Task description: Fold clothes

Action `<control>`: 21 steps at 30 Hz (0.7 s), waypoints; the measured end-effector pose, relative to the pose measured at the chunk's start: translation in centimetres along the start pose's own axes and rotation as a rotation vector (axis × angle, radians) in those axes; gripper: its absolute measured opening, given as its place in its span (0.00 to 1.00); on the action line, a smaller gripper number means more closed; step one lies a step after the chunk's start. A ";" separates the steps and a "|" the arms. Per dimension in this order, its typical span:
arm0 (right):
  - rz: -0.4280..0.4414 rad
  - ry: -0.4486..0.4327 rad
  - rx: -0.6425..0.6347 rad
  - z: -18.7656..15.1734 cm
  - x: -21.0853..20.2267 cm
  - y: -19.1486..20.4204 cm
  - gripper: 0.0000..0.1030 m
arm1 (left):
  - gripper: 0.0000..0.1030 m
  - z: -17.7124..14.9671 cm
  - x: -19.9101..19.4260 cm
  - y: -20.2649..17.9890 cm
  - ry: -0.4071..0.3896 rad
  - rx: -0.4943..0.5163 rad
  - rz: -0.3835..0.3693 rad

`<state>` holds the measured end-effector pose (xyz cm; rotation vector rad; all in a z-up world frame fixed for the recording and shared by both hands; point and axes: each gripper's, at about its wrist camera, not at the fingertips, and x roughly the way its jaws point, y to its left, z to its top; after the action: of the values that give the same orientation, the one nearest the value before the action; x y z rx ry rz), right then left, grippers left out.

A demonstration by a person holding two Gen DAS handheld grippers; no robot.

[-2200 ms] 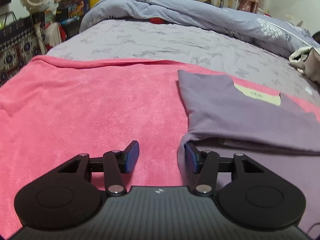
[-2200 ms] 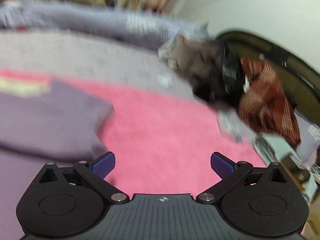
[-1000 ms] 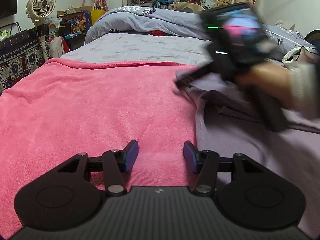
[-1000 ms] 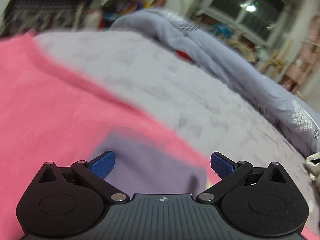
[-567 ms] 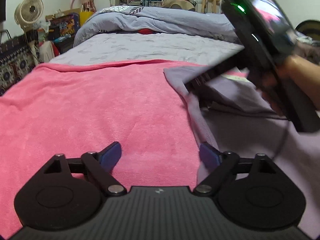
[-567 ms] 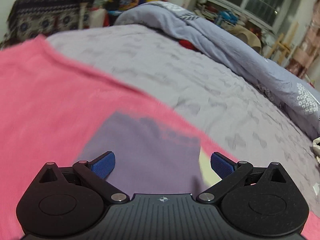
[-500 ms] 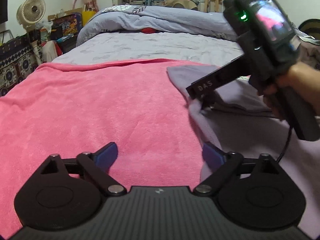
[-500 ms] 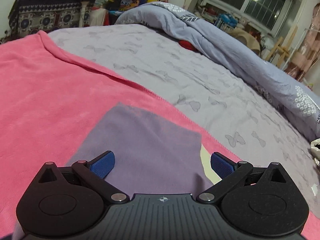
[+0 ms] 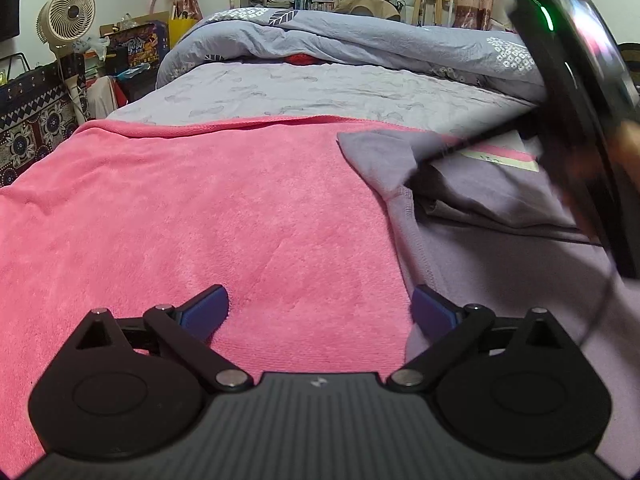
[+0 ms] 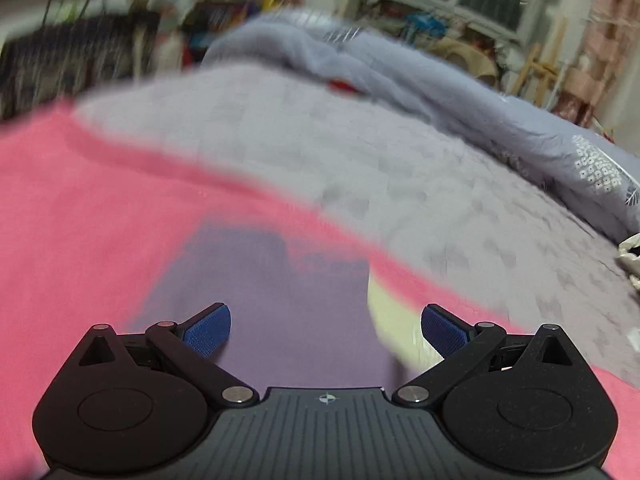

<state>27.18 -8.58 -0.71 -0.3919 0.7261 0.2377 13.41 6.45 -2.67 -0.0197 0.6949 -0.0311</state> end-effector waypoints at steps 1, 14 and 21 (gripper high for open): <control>-0.013 -0.019 -0.002 -1.0 -0.2 0.5 1.00 | 0.97 0.1 -0.1 0.2 0.003 -0.008 0.000; 0.315 -0.068 0.047 -6.1 -8.3 4.9 0.97 | 0.96 4.5 -7.2 9.0 -0.046 -0.209 0.168; 0.283 -0.017 0.128 -9.5 -11.6 0.9 1.00 | 0.97 7.7 -5.1 0.9 -0.094 0.059 -0.146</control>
<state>12.77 -12.68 0.58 -0.1637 0.7751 0.4584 14.44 7.60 6.47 -0.0156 0.5975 -0.1898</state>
